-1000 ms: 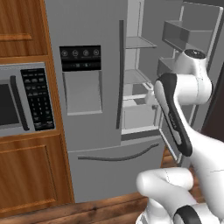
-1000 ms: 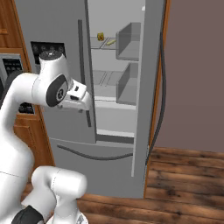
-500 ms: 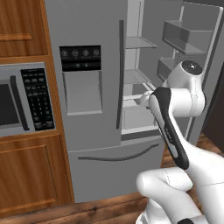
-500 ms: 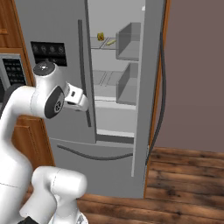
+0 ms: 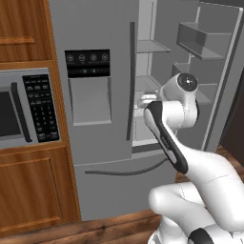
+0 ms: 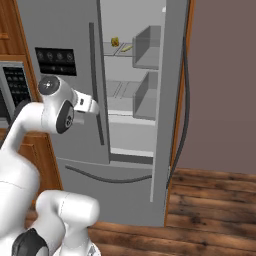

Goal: Retrieve the butter from the fridge and place it on a plate on the dining table. Then retrieve the butter knife by the fridge and place it near the plate.

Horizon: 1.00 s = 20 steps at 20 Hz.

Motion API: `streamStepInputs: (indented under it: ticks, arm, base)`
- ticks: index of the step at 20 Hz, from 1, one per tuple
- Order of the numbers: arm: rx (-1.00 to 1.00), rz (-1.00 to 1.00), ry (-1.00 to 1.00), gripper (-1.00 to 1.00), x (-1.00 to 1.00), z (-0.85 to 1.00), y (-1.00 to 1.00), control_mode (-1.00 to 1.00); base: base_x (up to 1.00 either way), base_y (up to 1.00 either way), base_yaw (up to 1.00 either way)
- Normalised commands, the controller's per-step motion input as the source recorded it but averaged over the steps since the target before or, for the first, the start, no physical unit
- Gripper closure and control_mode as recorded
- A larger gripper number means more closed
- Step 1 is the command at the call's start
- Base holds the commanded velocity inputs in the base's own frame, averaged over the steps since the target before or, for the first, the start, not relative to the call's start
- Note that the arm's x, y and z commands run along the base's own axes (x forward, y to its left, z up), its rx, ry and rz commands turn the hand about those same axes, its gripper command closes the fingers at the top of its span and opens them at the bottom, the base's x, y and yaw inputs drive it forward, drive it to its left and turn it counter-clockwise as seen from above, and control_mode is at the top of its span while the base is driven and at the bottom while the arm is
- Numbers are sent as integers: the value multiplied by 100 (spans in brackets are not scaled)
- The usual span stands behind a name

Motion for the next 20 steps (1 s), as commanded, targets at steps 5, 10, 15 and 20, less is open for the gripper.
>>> streamStepInputs:
  ticks: [5, 10, 15, 20]
  arm:
    - [-7, 0, 0, -100, 47, 31, 26, -100]
    - [-2, 0, 0, -100, 42, 2, 12, -100]
    - [0, 0, -5, -100, 44, 0, 0, -100]
    - [0, 0, -6, -100, 64, 0, 0, -100]
  base:
    - [0, 0, 0]
    - [0, 0, 0]
    - [0, 0, 0]
    - [0, 0, 0]
